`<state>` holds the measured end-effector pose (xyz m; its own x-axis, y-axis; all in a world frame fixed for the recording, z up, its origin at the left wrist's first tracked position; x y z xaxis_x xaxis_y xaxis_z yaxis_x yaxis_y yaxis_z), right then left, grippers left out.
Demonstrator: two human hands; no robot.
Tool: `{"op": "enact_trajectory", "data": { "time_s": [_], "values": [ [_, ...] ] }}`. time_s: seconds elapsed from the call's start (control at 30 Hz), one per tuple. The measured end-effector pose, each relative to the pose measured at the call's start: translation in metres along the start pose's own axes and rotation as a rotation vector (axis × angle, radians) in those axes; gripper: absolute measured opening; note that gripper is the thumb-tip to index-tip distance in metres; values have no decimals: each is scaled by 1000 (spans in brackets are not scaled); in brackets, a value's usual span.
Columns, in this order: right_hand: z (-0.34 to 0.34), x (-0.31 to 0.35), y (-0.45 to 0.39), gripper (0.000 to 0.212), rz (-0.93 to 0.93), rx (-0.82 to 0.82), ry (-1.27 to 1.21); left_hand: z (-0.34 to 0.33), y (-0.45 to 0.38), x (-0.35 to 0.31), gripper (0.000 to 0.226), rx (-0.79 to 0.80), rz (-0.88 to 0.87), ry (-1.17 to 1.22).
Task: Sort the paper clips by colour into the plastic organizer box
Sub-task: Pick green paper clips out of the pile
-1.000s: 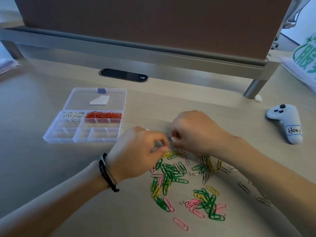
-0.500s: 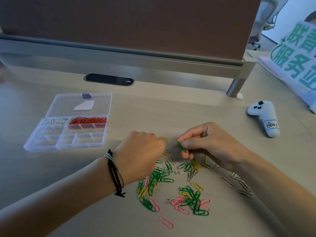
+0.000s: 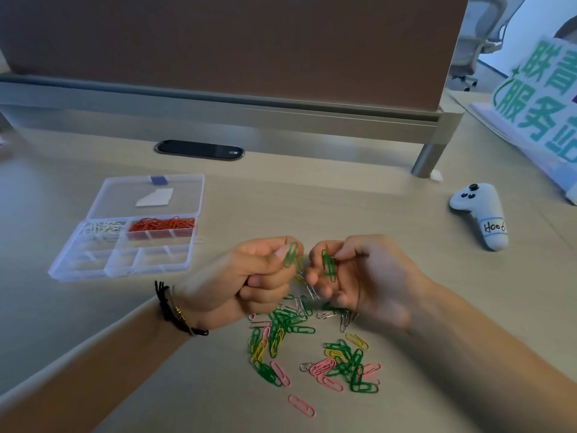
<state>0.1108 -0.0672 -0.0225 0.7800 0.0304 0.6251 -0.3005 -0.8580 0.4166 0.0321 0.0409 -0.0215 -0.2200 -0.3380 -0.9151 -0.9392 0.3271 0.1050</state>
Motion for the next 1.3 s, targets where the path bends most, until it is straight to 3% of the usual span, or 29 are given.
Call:
{"op": "enact_trajectory", "data": {
  "time_s": [0.07,0.13,0.27,0.4,0.53,0.7,0.9,1.07,1.3],
  "values": [
    [-2,-1,-2,29,-12,-19,-31,-7,1,-2,1,103,-34,170],
    [1,-1,-2,39,-13,-77,80,-10,0,1,13,107,-33,241],
    [3,23,12,38,196,-204,750,-10,-9,6,27,80,8,282],
    [-6,37,24,5,285,-115,1394,-2,-15,14,37,-48,113,102],
    [0,35,21,12,290,-172,1840,6,-15,15,37,-243,225,-286],
    [-3,35,19,13,341,-144,1969,10,-15,1,31,-316,173,-701],
    [-14,30,19,26,338,-58,2100,10,-8,-15,5,-340,31,-1274],
    [-24,21,14,2,357,20,2385,-3,-10,-12,15,-274,-18,-1652],
    [-20,22,13,16,365,2,2401,-11,-14,-9,29,-147,-149,-2080]
  ]
}}
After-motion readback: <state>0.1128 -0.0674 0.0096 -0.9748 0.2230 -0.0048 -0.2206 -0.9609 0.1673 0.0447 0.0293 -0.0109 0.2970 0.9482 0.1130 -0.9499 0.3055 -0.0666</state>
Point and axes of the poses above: each hand's wrist, its own y-axis away from the middle knuckle, its own z-axis out of the back of the hand, x = y × z, the point moved 6 cm from there along -y, towards the middle knuckle, and after that the axes turned 14 degrees about -y, right-handed, at the moved point
